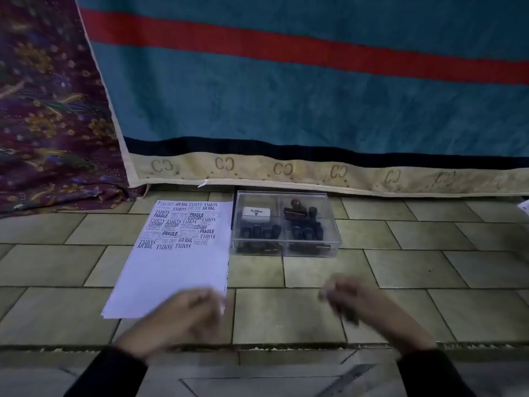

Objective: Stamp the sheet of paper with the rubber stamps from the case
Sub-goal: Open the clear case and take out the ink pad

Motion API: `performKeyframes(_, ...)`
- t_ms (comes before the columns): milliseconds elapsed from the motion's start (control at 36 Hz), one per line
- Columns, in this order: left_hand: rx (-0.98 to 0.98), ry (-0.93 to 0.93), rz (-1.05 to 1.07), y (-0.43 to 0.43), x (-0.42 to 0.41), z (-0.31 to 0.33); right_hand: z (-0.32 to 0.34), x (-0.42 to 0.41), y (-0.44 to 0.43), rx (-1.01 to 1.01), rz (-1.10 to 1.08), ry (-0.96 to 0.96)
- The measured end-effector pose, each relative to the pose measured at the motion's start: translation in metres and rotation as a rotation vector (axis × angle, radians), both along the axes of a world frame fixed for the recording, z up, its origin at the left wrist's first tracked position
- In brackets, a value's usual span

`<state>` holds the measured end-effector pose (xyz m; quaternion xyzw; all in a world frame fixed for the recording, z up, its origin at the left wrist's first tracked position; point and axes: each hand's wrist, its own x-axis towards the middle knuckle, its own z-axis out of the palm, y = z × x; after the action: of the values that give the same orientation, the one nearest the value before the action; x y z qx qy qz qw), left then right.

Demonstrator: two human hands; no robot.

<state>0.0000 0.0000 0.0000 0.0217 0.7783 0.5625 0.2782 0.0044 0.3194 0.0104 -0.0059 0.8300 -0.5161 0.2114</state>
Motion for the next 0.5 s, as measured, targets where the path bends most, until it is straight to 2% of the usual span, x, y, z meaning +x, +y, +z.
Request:
performKeyframes(83, 0.003, 0.231, 0.228, 0.011, -0.053, 0.012, 0.01, -0.058, -0.008, 0.077, -0.354, 0.316)
performKeyframes(167, -0.037, 0.325, 0.36, 0.028, -0.104, 0.014, 0.014, -0.11, -0.016, 0.287, -0.541, 0.45)
performKeyframes(361, -0.346, 0.355, 0.32, 0.047, -0.156, -0.008, -0.015, -0.153, -0.01, 0.653, -0.571, 0.351)
performKeyframes(500, -0.418, 0.411, 0.31, 0.053, -0.163, -0.016, -0.024, -0.157, -0.003, 0.613, -0.591, 0.342)
